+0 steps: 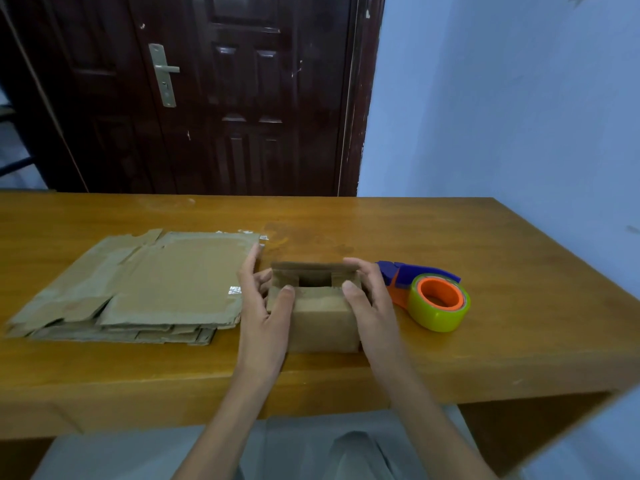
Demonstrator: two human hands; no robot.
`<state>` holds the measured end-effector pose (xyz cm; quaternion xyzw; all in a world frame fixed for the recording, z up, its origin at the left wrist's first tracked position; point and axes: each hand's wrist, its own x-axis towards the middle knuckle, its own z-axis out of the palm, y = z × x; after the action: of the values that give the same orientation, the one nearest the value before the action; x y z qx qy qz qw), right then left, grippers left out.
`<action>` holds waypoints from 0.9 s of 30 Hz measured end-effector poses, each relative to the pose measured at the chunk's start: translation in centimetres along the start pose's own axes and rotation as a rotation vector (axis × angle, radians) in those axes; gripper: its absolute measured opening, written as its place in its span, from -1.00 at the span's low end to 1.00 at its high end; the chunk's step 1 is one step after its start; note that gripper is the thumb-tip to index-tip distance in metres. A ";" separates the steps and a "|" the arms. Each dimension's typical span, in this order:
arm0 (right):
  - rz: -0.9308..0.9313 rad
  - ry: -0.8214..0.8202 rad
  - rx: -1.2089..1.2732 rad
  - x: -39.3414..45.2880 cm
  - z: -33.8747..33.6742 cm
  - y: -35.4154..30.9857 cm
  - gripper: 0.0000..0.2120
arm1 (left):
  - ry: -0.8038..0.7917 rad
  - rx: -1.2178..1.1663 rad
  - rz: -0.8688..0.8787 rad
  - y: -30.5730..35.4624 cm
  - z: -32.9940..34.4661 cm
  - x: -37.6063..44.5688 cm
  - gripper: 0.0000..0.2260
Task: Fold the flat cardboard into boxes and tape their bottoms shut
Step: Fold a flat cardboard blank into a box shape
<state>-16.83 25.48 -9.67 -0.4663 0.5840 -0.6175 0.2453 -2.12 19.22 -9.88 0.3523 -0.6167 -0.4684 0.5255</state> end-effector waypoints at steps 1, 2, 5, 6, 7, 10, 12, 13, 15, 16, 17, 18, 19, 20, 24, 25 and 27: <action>-0.027 0.002 -0.009 0.0 -0.2 0.3 -0.65 | -0.015 0.026 0.021 -0.1 0.0 0.1 -0.57; -0.062 0.016 -0.016 0.1 -0.4 0.5 -0.64 | -0.022 0.048 0.041 -0.2 0.0 0.2 -0.68; -0.178 0.050 -0.108 0.4 -0.9 0.8 -0.83 | 0.004 0.056 0.083 -0.9 -0.2 0.2 -0.91; -0.179 0.056 -0.113 0.4 -0.9 0.9 -0.83 | 0.011 0.053 0.095 -1.0 -0.3 0.2 -0.91; -0.167 0.055 -0.101 0.4 -0.9 0.9 -0.81 | 0.011 0.051 0.094 -1.1 -0.3 0.2 -0.90; -0.145 0.014 -0.112 0.2 -0.8 0.6 -0.70 | 0.021 0.032 0.073 -1.0 -0.1 0.2 -0.91; -0.180 0.001 -0.140 0.2 -0.7 0.7 -0.70 | 0.053 0.020 0.068 -0.8 0.2 0.2 -0.92; -0.191 0.011 -0.142 0.3 -0.6 0.8 -0.71 | 0.073 0.006 0.053 -0.6 0.4 0.2 -0.91; -0.174 0.040 -0.120 0.3 -0.3 0.9 -0.68 | 0.122 -0.038 0.004 -0.2 0.9 0.3 -0.89; -0.160 0.053 -0.107 0.4 0.0 0.9 -0.67 | 0.143 -0.056 -0.018 -0.1 1.1 0.3 -0.89; -0.149 0.063 -0.096 0.4 0.3 0.9 -0.67 | 0.157 -0.070 -0.028 -0.1 1.2 0.3 -0.89; -0.145 0.079 -0.086 0.3 0.5 1.0 -0.67 | 0.164 -0.079 -0.031 -0.1 1.2 0.2 -0.89; -0.137 0.098 -0.073 0.2 0.7 1.0 -0.66 | 0.165 -0.080 -0.031 -0.1 1.3 0.2 -0.88; -0.122 0.110 -0.060 0.1 0.9 1.0 -0.66 | 0.171 -0.069 -0.028 -0.1 1.3 0.1 -0.87; -0.088 0.088 -0.042 -0.4 1.0 1.0 -0.65 | 0.259 -0.080 -0.028 0.0 1.8 0.0 -0.84; -0.089 0.080 -0.050 -0.3 0.9 0.9 -0.65 | 0.277 -0.083 -0.024 -0.1 2.0 0.1 -0.83; -0.086 0.066 -0.057 -0.2 0.7 0.8 -0.65 | 0.298 -0.068 -0.004 -0.3 2.1 0.1 -0.82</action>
<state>-16.30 25.12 -10.53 -0.4770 0.5887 -0.6256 0.1859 -4.20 19.46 -10.11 0.4012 -0.5151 -0.4326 0.6218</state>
